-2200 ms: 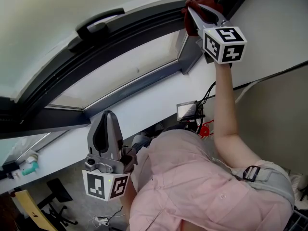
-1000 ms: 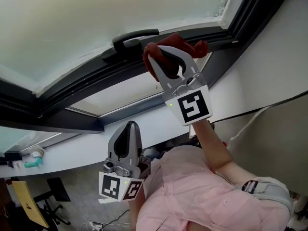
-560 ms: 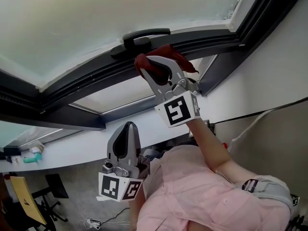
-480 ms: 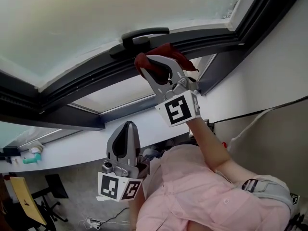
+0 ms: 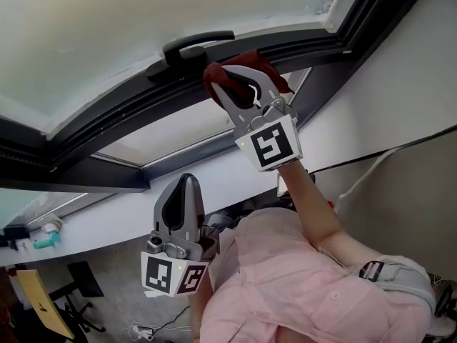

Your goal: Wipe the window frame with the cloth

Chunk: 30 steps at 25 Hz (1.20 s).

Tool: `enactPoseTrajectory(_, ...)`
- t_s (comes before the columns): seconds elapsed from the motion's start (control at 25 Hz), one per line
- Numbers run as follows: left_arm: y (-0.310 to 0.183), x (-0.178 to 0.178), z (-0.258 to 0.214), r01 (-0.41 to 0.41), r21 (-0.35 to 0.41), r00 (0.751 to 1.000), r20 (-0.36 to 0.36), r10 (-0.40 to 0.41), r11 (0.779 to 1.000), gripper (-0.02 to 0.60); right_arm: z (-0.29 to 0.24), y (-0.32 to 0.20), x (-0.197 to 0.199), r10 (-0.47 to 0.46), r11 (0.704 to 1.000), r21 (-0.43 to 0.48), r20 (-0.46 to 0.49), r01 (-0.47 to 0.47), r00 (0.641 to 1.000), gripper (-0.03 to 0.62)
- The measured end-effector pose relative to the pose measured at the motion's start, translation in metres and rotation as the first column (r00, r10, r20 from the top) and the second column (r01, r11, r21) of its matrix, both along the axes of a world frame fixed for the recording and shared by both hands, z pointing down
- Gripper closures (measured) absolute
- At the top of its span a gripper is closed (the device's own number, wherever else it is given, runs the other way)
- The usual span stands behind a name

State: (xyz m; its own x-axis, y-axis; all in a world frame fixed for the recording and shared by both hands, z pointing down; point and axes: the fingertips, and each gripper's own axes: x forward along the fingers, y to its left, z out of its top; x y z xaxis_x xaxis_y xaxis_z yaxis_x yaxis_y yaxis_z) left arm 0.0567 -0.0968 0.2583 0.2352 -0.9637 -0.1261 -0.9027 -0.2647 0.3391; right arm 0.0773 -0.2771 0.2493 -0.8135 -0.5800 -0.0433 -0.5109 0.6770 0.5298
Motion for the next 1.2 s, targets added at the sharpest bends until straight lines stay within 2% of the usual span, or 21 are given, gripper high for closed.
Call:
enactPoseTrajectory(0.76, 0.005, 0.006, -0.002, 0.004, 0.007, 1.000, 0.005, -0.004, 1.000, 0.586, -0.003, -0.022, 0.034, 0.021, 0.998, -0.057, 0.010, -0.020, 1.000, 0.523)
enactPoseTrajectory(0.92, 0.006, 0.007, -0.002, 0.005, 0.009, 1.000, 0.004, -0.005, 1.000, 0.586, -0.002, -0.028, 0.046, 0.045, 0.994, -0.104, 0.029, -0.041, 0.999, 0.523)
enactPoseTrajectory(1.2, 0.004, 0.013, -0.001, -0.004, 0.011, 1.000, 0.001, 0.004, 1.000, 0.586, -0.001, -0.037, 0.060, 0.060, 0.990, -0.131, 0.033, -0.055, 0.998, 0.523)
